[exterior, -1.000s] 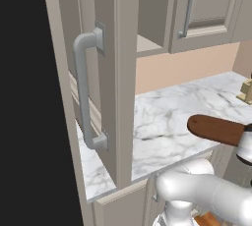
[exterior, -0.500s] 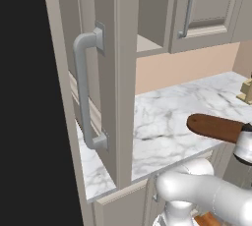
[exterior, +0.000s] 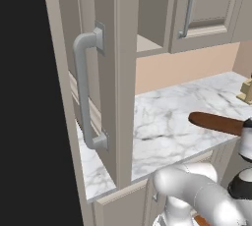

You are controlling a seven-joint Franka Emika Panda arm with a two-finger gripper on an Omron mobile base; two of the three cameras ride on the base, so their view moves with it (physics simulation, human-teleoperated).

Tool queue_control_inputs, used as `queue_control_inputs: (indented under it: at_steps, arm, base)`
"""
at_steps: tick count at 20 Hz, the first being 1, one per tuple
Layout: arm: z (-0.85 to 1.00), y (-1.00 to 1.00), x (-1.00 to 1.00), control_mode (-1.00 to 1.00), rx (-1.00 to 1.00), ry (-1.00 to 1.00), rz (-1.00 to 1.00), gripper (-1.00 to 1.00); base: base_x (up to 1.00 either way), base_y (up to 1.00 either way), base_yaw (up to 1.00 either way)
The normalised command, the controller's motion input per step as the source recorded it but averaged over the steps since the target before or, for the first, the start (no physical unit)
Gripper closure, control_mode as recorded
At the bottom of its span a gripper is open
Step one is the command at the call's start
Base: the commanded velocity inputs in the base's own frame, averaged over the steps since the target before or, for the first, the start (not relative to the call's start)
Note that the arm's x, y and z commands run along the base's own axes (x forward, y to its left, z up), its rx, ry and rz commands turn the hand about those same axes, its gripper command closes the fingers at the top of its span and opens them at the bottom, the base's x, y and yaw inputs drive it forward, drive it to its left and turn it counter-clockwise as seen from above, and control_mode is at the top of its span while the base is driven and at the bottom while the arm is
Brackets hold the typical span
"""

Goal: Move the cutting board and knife to the sink. Then move spray from the cabinet to the counter.

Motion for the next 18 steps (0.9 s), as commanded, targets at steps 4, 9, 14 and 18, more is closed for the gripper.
queue_control_inputs:
  at_steps: [4,9,14,18]
  arm:
    - [0.63,0.00,-0.19,-1.00,-0.05,-0.17,0.01,1.00]
    - [0.72,0.07,-0.38,-1.00,-0.05,-0.26,0.00,1.00]
    - [0.31,0.46,-0.47,-1.00,-0.13,-0.44,0.00,1.00]
    - [0.46,0.49,-0.14,-1.00,-0.09,-0.07,0.00,1.00]
  base:
    - [0.00,0.00,0.00]
    - [0.00,0.00,0.00]
    - [0.00,0.00,0.00]
    - [0.00,0.00,0.00]
